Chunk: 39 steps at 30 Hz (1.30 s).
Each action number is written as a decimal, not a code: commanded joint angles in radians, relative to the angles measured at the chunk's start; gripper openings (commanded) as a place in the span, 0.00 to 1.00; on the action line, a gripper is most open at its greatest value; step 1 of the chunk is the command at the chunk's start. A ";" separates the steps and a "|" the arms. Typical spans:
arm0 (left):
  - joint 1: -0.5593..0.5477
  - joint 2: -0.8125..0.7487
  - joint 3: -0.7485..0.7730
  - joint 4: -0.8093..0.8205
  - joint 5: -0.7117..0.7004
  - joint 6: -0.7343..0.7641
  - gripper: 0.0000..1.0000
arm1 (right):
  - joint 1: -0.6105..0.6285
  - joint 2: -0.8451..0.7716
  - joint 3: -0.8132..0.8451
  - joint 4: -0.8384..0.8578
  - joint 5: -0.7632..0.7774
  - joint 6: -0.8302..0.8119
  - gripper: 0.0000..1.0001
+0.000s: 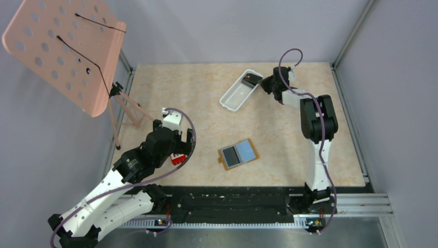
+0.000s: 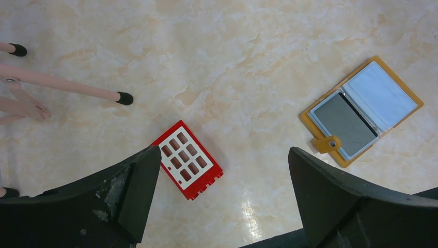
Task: Take the credit cards out of the card holder
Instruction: Place the credit card in the storage box.
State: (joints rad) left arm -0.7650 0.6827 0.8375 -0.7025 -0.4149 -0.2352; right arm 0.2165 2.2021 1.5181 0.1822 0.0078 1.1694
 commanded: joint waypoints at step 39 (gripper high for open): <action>0.010 -0.011 -0.005 0.051 0.029 0.018 0.99 | 0.038 0.049 0.210 -0.160 0.120 -0.297 0.18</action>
State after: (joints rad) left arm -0.7605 0.6827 0.8375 -0.6994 -0.3893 -0.2317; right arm 0.2512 2.2154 1.6680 -0.0162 0.1341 0.8879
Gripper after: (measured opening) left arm 0.991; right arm 0.188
